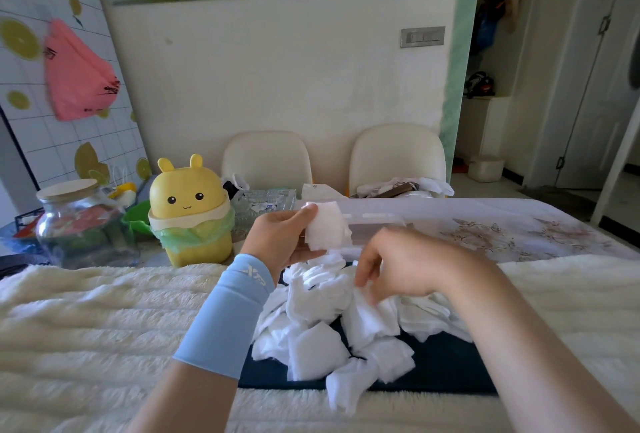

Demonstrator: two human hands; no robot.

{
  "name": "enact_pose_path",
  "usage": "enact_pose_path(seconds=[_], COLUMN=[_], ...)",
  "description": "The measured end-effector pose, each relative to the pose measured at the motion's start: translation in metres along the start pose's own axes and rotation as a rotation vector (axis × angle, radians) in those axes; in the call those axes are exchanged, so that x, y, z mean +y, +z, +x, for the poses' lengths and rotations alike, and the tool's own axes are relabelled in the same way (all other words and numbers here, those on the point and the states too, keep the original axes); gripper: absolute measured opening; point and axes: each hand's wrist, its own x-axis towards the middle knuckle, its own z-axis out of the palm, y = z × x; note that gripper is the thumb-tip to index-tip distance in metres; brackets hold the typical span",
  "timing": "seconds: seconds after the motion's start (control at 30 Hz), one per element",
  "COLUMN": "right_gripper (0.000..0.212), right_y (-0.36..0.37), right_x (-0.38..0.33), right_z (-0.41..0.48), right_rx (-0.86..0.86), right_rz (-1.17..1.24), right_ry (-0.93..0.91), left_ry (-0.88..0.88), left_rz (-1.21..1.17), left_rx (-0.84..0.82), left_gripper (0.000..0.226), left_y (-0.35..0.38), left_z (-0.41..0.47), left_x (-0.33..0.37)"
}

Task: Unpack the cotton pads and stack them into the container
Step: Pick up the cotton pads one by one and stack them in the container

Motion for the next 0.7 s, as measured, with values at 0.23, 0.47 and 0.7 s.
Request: enact_pose_path(seconds=[0.23,0.47,0.7], right_gripper=[0.027,0.012,0.015], right_y=[0.009,-0.012,-0.011], right_x=[-0.005,0.005,0.01], right_z=[0.004,-0.007,-0.001], right_rx=[-0.029,0.107,0.268], right_rz=[-0.14,0.379,0.685], right_ry=[0.044,-0.099,-0.16], left_ry=[0.012,0.035,0.014], left_rz=[0.044,0.125,0.113], left_rx=[-0.015,-0.01,-0.064], left_gripper=[0.016,0.018,0.013], left_y=[-0.003,-0.001,0.003], left_z=[-0.002,0.0,-0.004], left_x=[0.001,0.001,0.001])
